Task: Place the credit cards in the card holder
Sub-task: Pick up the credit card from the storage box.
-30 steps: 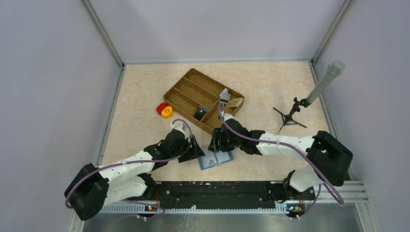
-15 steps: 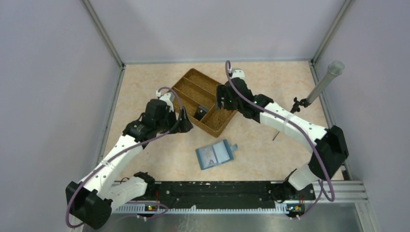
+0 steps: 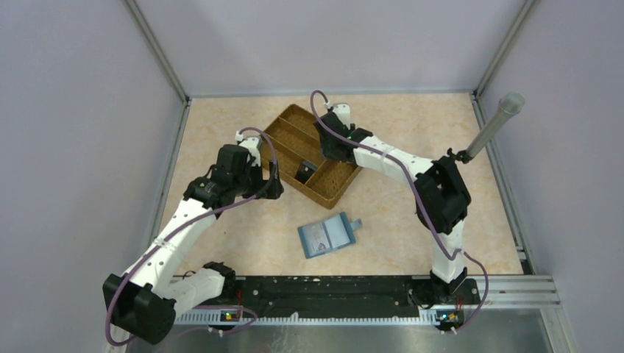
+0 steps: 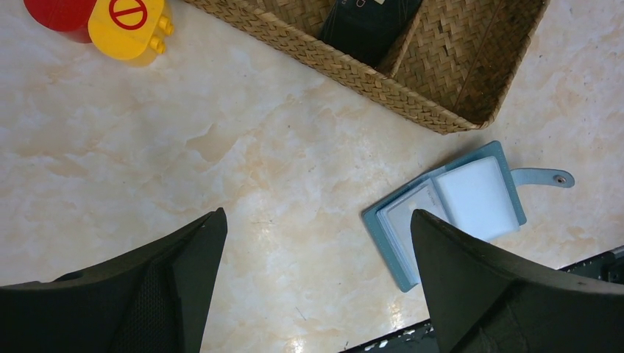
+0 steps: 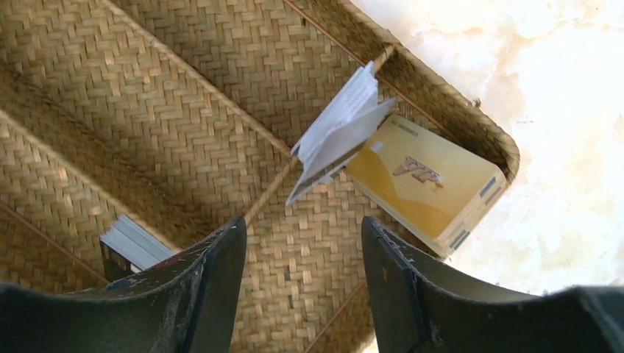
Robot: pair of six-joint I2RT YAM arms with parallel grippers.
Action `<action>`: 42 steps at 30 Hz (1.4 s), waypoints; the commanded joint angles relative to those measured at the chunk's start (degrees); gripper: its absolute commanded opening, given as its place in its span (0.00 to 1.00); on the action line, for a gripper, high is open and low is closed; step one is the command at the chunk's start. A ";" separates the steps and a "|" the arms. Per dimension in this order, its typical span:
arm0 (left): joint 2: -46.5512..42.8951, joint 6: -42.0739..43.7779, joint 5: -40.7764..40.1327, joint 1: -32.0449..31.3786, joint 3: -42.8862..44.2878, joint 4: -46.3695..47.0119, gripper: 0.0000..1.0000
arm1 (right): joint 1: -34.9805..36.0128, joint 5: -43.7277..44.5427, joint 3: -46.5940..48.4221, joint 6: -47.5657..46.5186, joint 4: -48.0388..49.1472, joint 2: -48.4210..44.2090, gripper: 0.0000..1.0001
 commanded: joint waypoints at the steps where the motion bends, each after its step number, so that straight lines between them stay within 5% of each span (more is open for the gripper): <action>1: -0.16 1.74 0.10 0.37 -0.33 0.69 0.99 | -0.62 3.35 5.56 -0.19 -0.51 2.76 0.57; 21: 0.38 1.92 0.37 0.43 -0.43 0.69 0.99 | -1.97 3.96 5.13 -0.30 -0.12 5.31 0.48; 31: 0.76 2.00 0.10 0.42 -0.46 0.69 0.99 | -2.01 4.59 3.80 0.52 -0.55 4.60 0.31; 42: 1.29 2.07 0.01 0.41 -0.43 0.70 0.99 | -2.57 5.82 2.49 1.81 -1.08 4.65 0.23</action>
